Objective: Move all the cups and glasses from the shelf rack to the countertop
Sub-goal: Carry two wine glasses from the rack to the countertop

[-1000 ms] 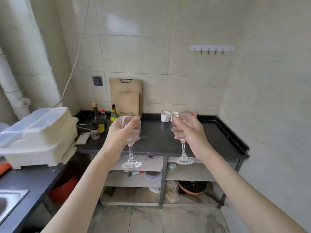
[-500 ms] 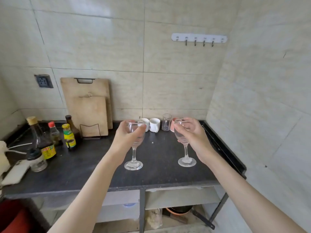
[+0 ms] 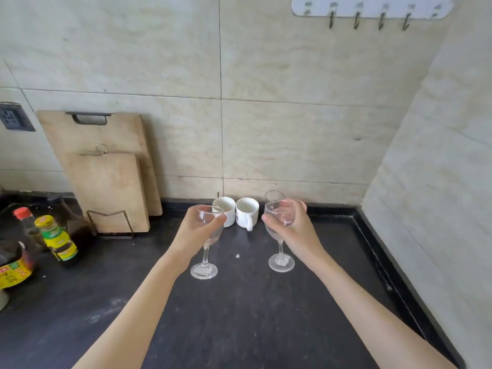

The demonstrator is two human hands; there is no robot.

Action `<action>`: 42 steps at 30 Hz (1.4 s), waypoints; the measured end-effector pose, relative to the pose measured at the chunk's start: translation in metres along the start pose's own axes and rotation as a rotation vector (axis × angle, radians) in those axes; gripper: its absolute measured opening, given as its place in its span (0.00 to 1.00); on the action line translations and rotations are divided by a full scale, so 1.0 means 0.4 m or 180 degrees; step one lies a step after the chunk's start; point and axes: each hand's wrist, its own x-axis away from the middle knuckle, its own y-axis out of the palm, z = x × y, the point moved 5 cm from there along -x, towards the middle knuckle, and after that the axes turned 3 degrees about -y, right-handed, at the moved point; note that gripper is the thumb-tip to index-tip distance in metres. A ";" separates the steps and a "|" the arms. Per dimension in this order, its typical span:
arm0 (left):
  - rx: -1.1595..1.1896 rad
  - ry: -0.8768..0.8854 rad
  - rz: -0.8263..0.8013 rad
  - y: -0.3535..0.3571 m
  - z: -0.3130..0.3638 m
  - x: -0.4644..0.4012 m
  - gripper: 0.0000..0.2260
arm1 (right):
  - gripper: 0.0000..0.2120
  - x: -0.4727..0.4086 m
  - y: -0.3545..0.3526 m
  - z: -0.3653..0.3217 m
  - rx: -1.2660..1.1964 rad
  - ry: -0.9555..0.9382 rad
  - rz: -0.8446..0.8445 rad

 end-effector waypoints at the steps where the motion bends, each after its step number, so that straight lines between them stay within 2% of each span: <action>1: -0.0017 -0.0111 0.0168 -0.002 -0.019 -0.036 0.11 | 0.20 -0.041 0.001 0.021 0.0054 0.0015 -0.0045; 4: 0.0093 -0.0325 0.0396 -0.009 -0.078 -0.125 0.03 | 0.21 -0.154 0.021 0.083 0.0179 0.0092 -0.0132; 8: 0.0029 -0.0815 0.0627 -0.038 -0.185 -0.212 0.20 | 0.20 -0.271 0.073 0.181 0.0497 0.0100 -0.0293; 13: -0.0466 -0.1135 0.0774 -0.065 -0.300 -0.300 0.24 | 0.28 -0.354 0.135 0.327 0.0757 0.0363 -0.0492; 17: -0.0875 -0.1231 0.0720 -0.078 -0.394 -0.363 0.24 | 0.31 -0.397 0.176 0.424 0.1070 0.0556 -0.0576; 22: -0.1003 -0.1154 0.0764 -0.106 -0.477 -0.434 0.23 | 0.31 -0.448 0.245 0.501 0.1255 0.0751 -0.0772; 31: -0.0960 -0.1180 0.0649 -0.113 -0.553 -0.520 0.28 | 0.21 -0.508 0.318 0.553 0.1600 0.0657 -0.0778; 38: -0.0987 -0.1165 0.0484 -0.112 -0.569 -0.543 0.27 | 0.24 -0.523 0.325 0.564 0.1744 0.0773 -0.0760; 42: -0.1050 -0.1211 0.0342 -0.103 -0.576 -0.558 0.31 | 0.28 -0.522 0.329 0.566 0.1735 0.0845 -0.0785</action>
